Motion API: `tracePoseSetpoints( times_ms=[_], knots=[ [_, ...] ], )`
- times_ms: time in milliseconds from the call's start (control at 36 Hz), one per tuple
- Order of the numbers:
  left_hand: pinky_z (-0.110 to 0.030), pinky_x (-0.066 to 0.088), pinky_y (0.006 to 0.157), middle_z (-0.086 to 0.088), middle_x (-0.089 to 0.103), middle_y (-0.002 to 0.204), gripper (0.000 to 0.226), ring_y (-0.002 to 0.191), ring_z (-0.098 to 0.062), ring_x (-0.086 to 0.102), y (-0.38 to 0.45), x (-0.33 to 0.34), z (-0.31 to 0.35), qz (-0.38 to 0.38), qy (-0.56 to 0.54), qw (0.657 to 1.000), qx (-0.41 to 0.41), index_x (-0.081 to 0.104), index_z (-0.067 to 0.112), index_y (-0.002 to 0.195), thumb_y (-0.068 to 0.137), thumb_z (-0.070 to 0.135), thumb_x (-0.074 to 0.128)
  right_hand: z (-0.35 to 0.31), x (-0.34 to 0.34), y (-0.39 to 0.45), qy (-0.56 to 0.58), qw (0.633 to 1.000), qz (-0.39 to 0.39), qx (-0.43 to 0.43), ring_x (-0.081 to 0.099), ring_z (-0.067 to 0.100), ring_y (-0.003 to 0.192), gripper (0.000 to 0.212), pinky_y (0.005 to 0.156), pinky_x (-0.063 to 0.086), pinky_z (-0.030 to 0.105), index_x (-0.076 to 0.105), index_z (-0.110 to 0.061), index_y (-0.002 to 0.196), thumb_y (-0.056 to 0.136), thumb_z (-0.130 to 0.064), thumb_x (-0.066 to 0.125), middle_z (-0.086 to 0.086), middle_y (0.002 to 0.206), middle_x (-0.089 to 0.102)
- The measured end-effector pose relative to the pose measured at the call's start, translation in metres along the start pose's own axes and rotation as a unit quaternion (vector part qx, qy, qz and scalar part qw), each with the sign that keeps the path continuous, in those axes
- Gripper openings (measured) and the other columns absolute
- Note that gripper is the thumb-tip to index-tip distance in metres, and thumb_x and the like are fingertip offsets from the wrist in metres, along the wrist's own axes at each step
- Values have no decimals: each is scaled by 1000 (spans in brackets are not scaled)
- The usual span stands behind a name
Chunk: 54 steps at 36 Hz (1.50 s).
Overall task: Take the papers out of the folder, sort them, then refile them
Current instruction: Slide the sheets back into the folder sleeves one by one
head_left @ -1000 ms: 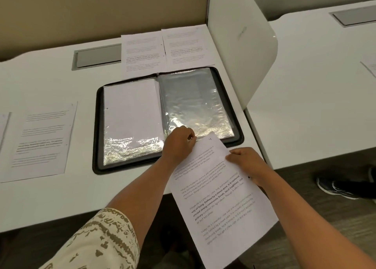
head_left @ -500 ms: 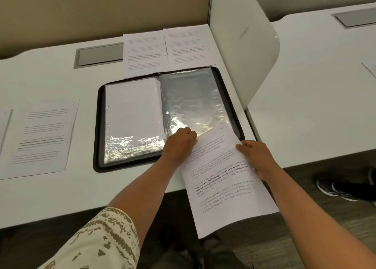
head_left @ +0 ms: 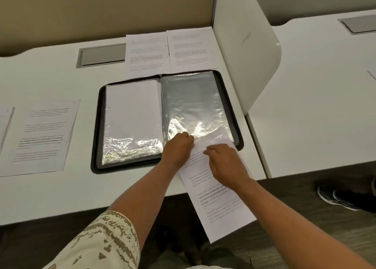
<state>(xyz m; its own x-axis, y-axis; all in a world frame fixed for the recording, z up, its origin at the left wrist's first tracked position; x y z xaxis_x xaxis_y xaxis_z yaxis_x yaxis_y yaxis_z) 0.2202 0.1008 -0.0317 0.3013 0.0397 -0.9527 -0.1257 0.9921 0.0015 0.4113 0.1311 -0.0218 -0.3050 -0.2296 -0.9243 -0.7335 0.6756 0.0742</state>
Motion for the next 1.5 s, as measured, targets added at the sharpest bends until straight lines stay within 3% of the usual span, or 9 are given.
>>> tracePoseSetpoints(
  times_ms=[167, 306, 528, 806, 917, 1000, 1111, 1250, 1500],
  knots=[
    [-36, 49, 65, -1, 59, 94, 16, 88, -19, 56, 0, 1, -2, 5, -15, 1000, -3, 65, 13, 101, 100, 27, 55, 2, 23, 11, -47, 988, -145, -18, 25, 31, 151, 47, 122, 22, 51, 44, -18, 151, 105, -27, 35, 10, 162, 32],
    [-31, 48, 63, 1, 60, 93, 14, 88, -16, 55, -2, 1, -7, 28, -42, 999, 8, 67, 15, 99, 97, 27, 61, 6, 30, 15, -60, 982, -179, 8, -8, 26, 156, 56, 126, -3, 49, 13, -24, 161, 109, -42, 18, 2, 170, 0],
    [-25, 42, 57, 3, 61, 85, 8, 82, -17, 56, -5, -2, -5, 72, -27, 996, 32, 68, 16, 92, 90, 23, 70, 2, 34, 39, -49, 980, -151, 118, -15, 29, 154, 65, 123, -2, 49, -1, -25, 162, 106, -54, 17, 2, 168, -13],
    [-27, 46, 57, 4, 59, 90, 9, 85, -15, 55, -5, 2, -7, 65, -43, 997, 23, 65, 18, 94, 93, 26, 65, 5, 45, 62, 35, 983, -167, 62, -26, 27, 150, 67, 125, -9, 47, -7, -9, 159, 106, -44, 16, 8, 164, -25],
    [-32, 50, 58, 4, 58, 93, 10, 86, -15, 53, -6, 7, -7, 65, -54, 996, 2, 63, 19, 96, 94, 28, 61, 12, 37, 59, 114, 983, -145, 6, -14, 24, 154, 58, 126, -3, 38, 4, -8, 160, 110, -29, 25, 7, 167, -11],
    [-32, 50, 60, 5, 58, 94, 11, 87, -14, 52, -5, 10, -5, 56, -54, 997, -9, 63, 19, 97, 96, 29, 60, 15, 22, 43, 141, 987, -73, 4, 21, 24, 153, 47, 124, 12, 33, 43, -4, 150, 106, -20, 38, 9, 162, 31],
    [-26, 44, 62, 5, 60, 98, 12, 91, -14, 53, -5, 12, -1, 46, -60, 997, -15, 64, 18, 102, 98, 28, 58, 19, 7, 22, 190, 979, 34, 61, 63, 13, 108, 25, 98, 52, 31, 69, -8, 119, 97, -11, 57, 4, 117, 70],
    [-26, 40, 59, 3, 61, 98, 17, 92, -17, 55, -6, 14, 3, 50, -45, 998, -14, 68, 17, 104, 99, 27, 54, 22, -12, 1, 273, 939, 99, 184, 63, 0, 78, 15, 66, 48, 8, 70, -19, 103, 97, -11, 59, -11, 89, 67],
    [-33, 40, 54, -3, 59, 94, 20, 84, -21, 53, -6, 10, 9, 40, -10, 999, -17, 67, 10, 98, 100, 22, 50, 31, -15, -66, 281, 896, 160, 305, 58, 9, 85, 14, 71, 47, 20, 62, -26, 93, 96, -13, 63, -8, 94, 61]
  ],
)
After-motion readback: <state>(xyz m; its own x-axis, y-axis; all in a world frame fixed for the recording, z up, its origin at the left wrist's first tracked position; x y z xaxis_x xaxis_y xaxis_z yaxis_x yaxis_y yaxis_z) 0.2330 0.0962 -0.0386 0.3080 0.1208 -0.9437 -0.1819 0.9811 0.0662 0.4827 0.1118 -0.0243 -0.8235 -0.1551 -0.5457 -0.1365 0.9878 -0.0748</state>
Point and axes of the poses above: each hand's wrist, its own y-axis towards the middle knuckle, its own x-axis out of the palm, z = x × y, the point moved 1 cm from there along y, towards the middle knuckle
